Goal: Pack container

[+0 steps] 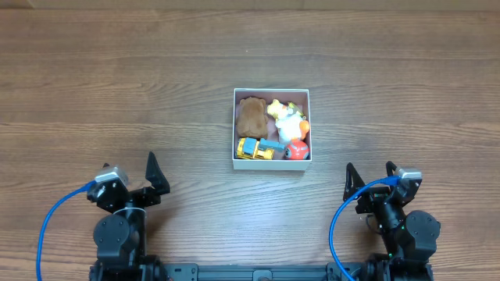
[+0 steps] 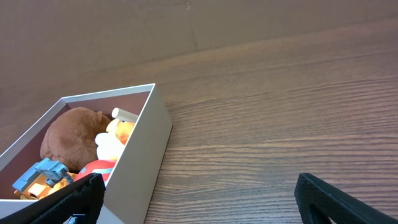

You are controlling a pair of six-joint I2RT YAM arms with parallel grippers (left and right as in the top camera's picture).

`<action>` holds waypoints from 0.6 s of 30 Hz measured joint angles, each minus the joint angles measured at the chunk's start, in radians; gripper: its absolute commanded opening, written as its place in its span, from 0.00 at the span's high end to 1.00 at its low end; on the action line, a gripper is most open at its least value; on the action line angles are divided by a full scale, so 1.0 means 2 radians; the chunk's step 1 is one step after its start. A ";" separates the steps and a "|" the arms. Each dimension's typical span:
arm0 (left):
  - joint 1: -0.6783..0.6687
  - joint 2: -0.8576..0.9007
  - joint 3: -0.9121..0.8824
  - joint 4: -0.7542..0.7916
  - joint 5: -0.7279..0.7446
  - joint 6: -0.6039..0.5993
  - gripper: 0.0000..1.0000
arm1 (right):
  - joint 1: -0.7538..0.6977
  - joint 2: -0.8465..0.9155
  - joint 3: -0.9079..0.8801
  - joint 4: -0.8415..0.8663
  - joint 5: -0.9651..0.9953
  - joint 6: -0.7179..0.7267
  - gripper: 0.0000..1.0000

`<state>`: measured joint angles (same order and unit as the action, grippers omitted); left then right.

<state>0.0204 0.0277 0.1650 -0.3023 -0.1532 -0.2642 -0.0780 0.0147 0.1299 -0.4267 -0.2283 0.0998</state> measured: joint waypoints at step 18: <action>0.000 -0.006 -0.038 0.011 0.000 -0.011 0.00 | 0.000 0.000 0.000 0.000 0.000 0.000 0.00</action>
<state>0.0204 0.0154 0.0898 -0.2802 -0.1524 -0.2863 -0.0780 0.0147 0.1299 -0.4271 -0.2283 0.1001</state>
